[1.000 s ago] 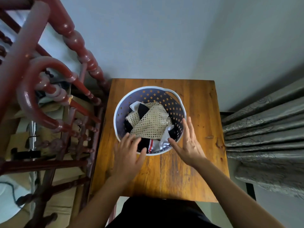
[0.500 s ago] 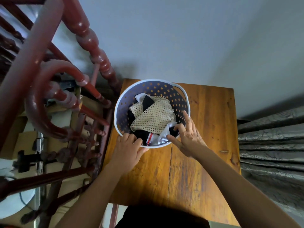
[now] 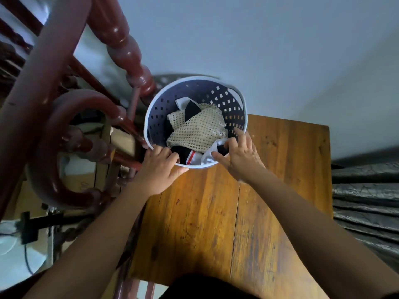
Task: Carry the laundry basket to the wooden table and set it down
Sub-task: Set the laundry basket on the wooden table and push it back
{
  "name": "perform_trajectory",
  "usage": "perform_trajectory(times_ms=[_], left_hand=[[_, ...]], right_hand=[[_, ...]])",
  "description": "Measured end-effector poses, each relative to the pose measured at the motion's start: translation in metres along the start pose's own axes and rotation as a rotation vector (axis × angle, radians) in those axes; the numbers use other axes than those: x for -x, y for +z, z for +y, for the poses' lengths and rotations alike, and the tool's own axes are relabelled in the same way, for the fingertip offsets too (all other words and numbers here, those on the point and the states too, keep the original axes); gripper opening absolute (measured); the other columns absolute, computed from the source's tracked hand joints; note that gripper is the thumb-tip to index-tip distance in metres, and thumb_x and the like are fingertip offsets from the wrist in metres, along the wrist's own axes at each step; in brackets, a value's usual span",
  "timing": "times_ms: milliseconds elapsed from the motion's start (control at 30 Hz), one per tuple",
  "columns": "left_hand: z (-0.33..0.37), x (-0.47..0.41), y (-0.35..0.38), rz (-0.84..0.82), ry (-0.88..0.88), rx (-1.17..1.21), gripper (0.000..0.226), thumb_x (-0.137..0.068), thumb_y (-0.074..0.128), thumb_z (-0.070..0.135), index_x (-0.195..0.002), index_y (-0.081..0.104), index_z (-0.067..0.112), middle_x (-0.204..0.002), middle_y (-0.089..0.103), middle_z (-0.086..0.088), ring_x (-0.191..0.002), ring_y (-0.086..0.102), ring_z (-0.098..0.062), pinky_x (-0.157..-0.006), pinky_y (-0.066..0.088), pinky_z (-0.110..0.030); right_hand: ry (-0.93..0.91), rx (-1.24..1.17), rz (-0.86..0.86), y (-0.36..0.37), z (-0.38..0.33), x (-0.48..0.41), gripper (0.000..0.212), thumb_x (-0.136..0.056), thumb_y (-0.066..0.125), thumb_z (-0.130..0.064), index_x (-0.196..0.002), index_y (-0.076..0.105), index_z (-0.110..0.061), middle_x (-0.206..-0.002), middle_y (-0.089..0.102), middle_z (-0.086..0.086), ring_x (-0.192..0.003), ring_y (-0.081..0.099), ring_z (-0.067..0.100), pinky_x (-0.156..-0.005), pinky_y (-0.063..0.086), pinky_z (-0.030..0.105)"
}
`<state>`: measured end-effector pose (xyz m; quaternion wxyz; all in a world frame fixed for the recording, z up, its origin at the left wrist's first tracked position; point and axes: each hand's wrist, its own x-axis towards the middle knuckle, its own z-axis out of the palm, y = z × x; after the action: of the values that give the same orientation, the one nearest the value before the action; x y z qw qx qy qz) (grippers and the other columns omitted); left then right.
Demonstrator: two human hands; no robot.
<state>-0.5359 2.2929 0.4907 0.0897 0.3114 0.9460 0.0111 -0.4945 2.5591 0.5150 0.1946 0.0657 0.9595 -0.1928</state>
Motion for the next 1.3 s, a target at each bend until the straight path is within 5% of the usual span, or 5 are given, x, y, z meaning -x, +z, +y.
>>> perform_trajectory(times_ms=[367, 533, 867, 1133, 1300], left_hand=[[-0.013, -0.009, -0.011, -0.062, -0.102, 0.022, 0.08, -0.087, 0.027, 0.082, -0.093, 0.065, 0.011, -0.101, 0.065, -0.01, -0.105, 0.054, -0.034, -0.093, 0.04, -0.052], [0.023, 0.007, -0.015, 0.012, -0.12, 0.048, 0.041, -0.098, 0.048, 0.047, -0.103, 0.072, 0.015, -0.121, 0.068, -0.015, -0.127, 0.053, -0.039, -0.11, 0.027, -0.063], [0.017, 0.011, -0.009, 0.061, -0.022, 0.009, 0.042, -0.097, 0.05, 0.04, -0.096, 0.077, 0.008, -0.092, 0.077, -0.018, -0.104, 0.068, -0.042, -0.104, 0.043, -0.063], [0.009, 0.012, -0.011, 0.066, -0.097, 0.029, 0.041, -0.095, 0.053, 0.034, -0.104, 0.075, 0.0, -0.102, 0.075, -0.027, -0.117, 0.063, -0.051, -0.103, 0.044, -0.065], [0.019, 0.015, -0.009, 0.013, -0.191, 0.188, 0.044, -0.1, 0.047, 0.034, -0.114, 0.071, 0.0, -0.122, 0.07, -0.026, -0.138, 0.048, -0.049, -0.108, 0.041, -0.066]], right_hand=[[-0.028, 0.049, -0.077, -0.008, -0.011, -0.003, 0.076, -0.099, 0.038, -0.075, -0.145, 0.051, -0.017, -0.174, 0.023, 0.016, -0.163, 0.015, 0.043, -0.129, 0.027, 0.059], [-0.141, 0.217, -0.106, -0.032, 0.004, 0.005, 0.077, -0.097, 0.037, -0.076, -0.152, 0.05, -0.024, -0.158, 0.049, 0.007, -0.15, 0.038, 0.033, -0.121, 0.044, 0.054], [-0.296, 0.21, 0.031, -0.012, 0.003, 0.025, 0.045, -0.109, 0.045, -0.043, -0.141, 0.068, -0.021, -0.144, 0.069, 0.01, -0.126, 0.069, 0.036, -0.095, 0.06, 0.051], [-0.054, 0.04, 0.047, -0.019, -0.016, 0.014, 0.043, -0.114, 0.041, -0.037, -0.135, 0.071, -0.013, -0.156, 0.052, 0.013, -0.142, 0.049, 0.035, -0.105, 0.052, 0.05], [-0.028, 0.0, 0.006, -0.003, -0.017, 0.02, 0.045, -0.115, 0.037, -0.036, -0.157, 0.049, -0.022, -0.178, 0.023, 0.005, -0.162, 0.028, 0.03, -0.117, 0.049, 0.054]])
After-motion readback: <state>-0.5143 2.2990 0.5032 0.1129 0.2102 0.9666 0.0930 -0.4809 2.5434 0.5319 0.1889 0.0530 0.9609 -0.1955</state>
